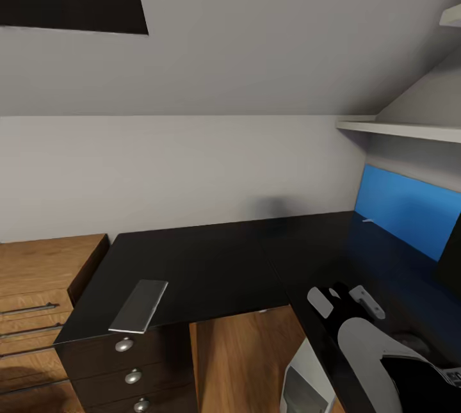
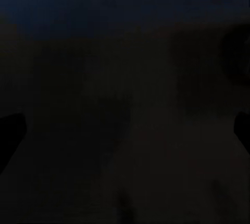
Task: In the bedroom, organize the workspace by keeping the computer under the desk, ensuring the monitor is on the desk, placing the keyboard on the desk next to the monitor, placing the mouse on the desk next to the keyboard, moving the folder from the swivel chair onto the desk next to the mouse, stacking the notebook on top of the folder with the pen on top of the notebook, and positioning the swivel chair next to the desk.
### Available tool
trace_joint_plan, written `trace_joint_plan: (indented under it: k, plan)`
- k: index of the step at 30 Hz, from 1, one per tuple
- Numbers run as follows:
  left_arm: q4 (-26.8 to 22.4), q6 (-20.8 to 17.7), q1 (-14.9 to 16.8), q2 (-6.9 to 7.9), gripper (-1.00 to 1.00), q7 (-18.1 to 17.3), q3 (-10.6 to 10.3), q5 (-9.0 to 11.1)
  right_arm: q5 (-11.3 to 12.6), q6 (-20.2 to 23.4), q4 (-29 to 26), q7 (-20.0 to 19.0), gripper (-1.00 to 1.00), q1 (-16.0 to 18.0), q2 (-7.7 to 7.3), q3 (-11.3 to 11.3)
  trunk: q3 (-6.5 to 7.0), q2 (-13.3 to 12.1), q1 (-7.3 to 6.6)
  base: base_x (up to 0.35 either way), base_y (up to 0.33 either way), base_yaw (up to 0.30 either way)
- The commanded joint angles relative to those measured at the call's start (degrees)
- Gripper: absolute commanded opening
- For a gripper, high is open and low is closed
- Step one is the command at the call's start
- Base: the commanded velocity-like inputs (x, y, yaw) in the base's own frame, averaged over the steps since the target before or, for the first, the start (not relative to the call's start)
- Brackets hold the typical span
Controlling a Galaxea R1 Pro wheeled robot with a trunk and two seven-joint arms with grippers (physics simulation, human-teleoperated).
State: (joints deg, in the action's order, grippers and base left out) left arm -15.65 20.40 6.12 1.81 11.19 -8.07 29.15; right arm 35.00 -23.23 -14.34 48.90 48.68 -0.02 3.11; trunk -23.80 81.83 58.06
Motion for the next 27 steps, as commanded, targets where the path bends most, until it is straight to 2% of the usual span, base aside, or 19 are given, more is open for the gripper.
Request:
trace_joint_plan:
  k: [1, 4, 6, 8, 12, 15, 20, 27]
  plan:
    - [0.01, 0.11, 0.04, 0.03, 1.0, 0.41, -0.52, 0.2, -2.97, -0.78, 0.03, 0.05, 1.0, 0.01, 1.46, 0.18, -0.04, 0.03, 0.0, 0.0, 0.0, 0.26]
    - [0.01, 0.09, 0.04, 0.03, 1.0, 0.41, -0.53, 0.2, -6.21, -1.65, 0.21, 0.05, 1.0, 0.01, 2.69, 0.18, 0.0, 0.03, 0.0, 0.0, 0.0, 0.268]
    - [0.01, 0.08, 0.05, 0.03, 1.0, 0.41, -0.54, 0.2, -9.7, -2.22, 0.33, 0.07, 1.0, -0.03, 3.98, 0.2, 0.01, 0.03, 0.0, 0.0, 0.0, 0.275]
    - [0.01, 0.08, 0.04, 0.03, 1.0, 0.41, -0.54, 0.2, -11.34, -2.36, 0.38, 0.05, 1.0, -0.04, 4.63, 0.19, 0.01, 0.03, 0.0, 0.0, 0.0, 0.277]
    - [0.01, 0.06, 0.07, 0.03, 1.0, 0.35, -0.58, 0.2, -17.3, -2.57, 0.48, -0.28, 1.0, -0.23, 7.04, 0.15, 0.02, 0.03, 0.0, -0.007, 0.0, 0.279]
    - [0.01, 0.05, 0.05, 0.03, 1.0, 0.33, -0.61, 0.2, -20.45, -2.6, 0.56, -0.83, 1.0, -0.41, 8.26, 0.15, 0.02, 0.03, 0.0, -0.151, 0.0, 0.244]
    - [0.01, -0.06, 0.04, 0.03, 1.0, 0.32, -0.62, 0.2, -22.3, -2.59, 1.44, -3.53, 1.0, -0.71, 9.0, -0.13, 0.02, 0.03, 0.0, -0.294, 0.0, 0.077]
    - [-0.32, 0.11, 0.04, -0.15, 1.0, 0.5, -0.24, 0.53, -22.78, -2.11, 3.3, -8.95, 1.0, -0.43, 9.81, -0.65, 0.02, 0.04, 0.0, -0.282, 0.0, 0.009]
